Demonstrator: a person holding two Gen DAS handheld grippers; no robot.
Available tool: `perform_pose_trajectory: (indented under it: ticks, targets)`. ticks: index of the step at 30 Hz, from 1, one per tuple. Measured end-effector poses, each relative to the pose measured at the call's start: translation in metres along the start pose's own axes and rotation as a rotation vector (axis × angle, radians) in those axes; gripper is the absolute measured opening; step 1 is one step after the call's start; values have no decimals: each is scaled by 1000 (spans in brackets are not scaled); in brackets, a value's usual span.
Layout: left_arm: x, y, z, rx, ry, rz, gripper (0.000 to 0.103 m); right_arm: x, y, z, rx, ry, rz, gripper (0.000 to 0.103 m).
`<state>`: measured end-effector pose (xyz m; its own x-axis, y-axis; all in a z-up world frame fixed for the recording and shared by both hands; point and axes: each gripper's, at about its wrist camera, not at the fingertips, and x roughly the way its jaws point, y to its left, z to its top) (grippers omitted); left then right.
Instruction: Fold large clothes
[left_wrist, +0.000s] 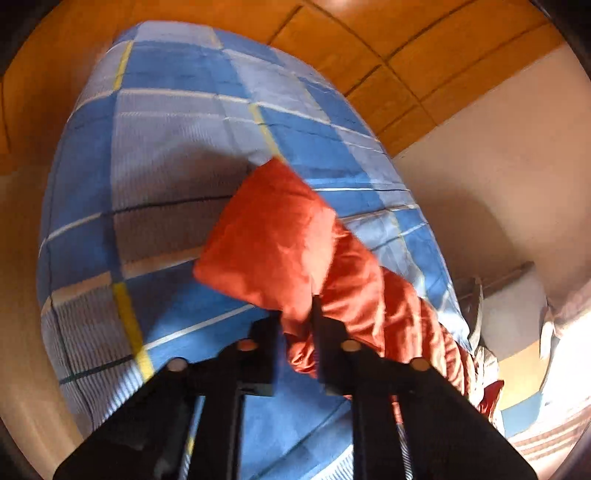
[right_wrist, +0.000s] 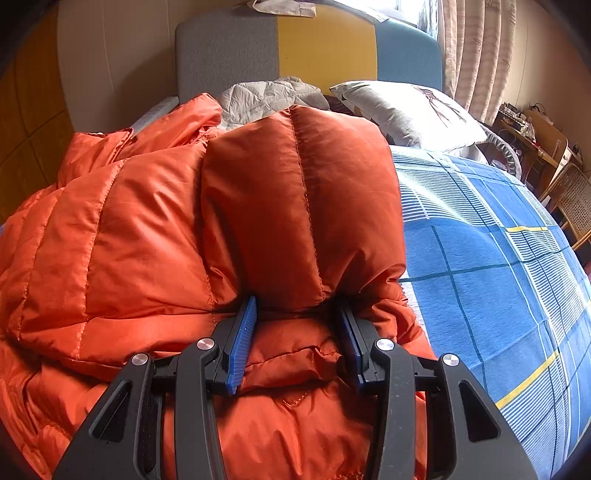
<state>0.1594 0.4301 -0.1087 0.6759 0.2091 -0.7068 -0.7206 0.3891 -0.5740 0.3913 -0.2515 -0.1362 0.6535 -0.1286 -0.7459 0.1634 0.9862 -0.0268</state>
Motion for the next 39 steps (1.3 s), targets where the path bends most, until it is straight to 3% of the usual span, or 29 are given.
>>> perform_pose_trajectory:
  ticks: [8,14,27,39]
  targets:
    - [-19,-79,-19,210,-9,-148,6,-1,1,0,2,1,3,43]
    - [-15,-157,-59,370,34,-249,5,-1,1,0,9,1,11,43]
    - [-24,-310,-205,701,215,-512,4,0,-6,2,29,1,38,43]
    - [-40,-386,-334,869,413,-710,4,1,-15,1,55,-4,74,43]
